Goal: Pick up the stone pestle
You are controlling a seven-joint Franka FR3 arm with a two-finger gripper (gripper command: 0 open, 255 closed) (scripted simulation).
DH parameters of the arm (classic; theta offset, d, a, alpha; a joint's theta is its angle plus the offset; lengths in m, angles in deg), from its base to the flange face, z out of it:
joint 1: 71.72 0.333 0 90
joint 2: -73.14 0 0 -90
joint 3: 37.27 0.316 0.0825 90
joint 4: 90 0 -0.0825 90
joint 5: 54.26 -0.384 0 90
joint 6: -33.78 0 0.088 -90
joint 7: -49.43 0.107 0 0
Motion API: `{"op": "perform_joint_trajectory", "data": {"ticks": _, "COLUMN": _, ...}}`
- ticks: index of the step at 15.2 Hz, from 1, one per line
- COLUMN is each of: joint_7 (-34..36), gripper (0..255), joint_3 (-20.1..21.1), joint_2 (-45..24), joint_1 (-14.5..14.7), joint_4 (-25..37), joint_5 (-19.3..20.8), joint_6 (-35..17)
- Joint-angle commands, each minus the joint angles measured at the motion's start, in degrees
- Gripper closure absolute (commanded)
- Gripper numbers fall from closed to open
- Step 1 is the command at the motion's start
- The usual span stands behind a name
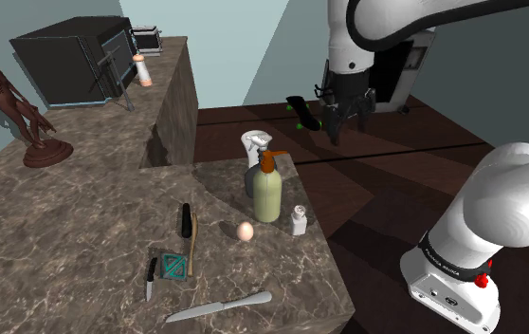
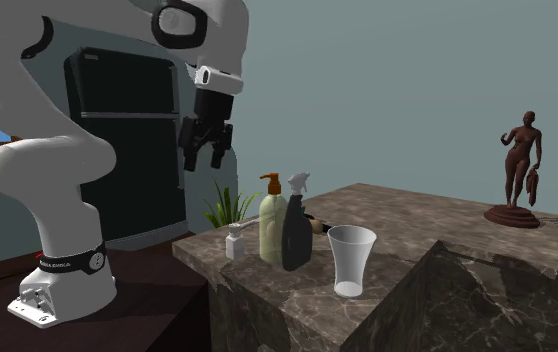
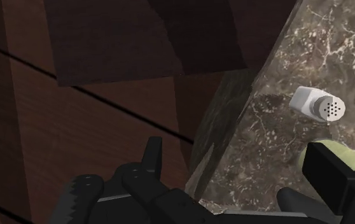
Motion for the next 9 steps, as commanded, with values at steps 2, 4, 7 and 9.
{"op": "perform_joint_trajectory", "data": {"ticks": 2, "joint_7": 4.32, "gripper": 0, "joint_3": 2.95, "joint_2": -3.86, "joint_1": 1.05, "joint_4": 0.38, "joint_5": -2.13, "joint_6": -3.95}}
{"op": "perform_joint_trajectory", "data": {"ticks": 4, "joint_7": 7.14, "gripper": 0, "joint_3": 4.90, "joint_2": -7.00, "joint_1": 1.68, "joint_4": 1.17, "joint_5": -3.21, "joint_6": -6.62}}
{"op": "perform_joint_trajectory", "data": {"ticks": 7, "joint_7": 11.37, "gripper": 0, "joint_3": 7.76, "joint_2": -12.17, "joint_1": 2.38, "joint_4": 2.96, "joint_5": -4.30, "joint_6": -10.51}}
{"op": "perform_joint_trajectory", "data": {"ticks": 9, "joint_7": 14.25, "gripper": 0, "joint_3": 9.57, "joint_2": -15.89, "joint_1": 2.76, "joint_4": 4.54, "joint_5": -4.60, "joint_6": -12.97}}
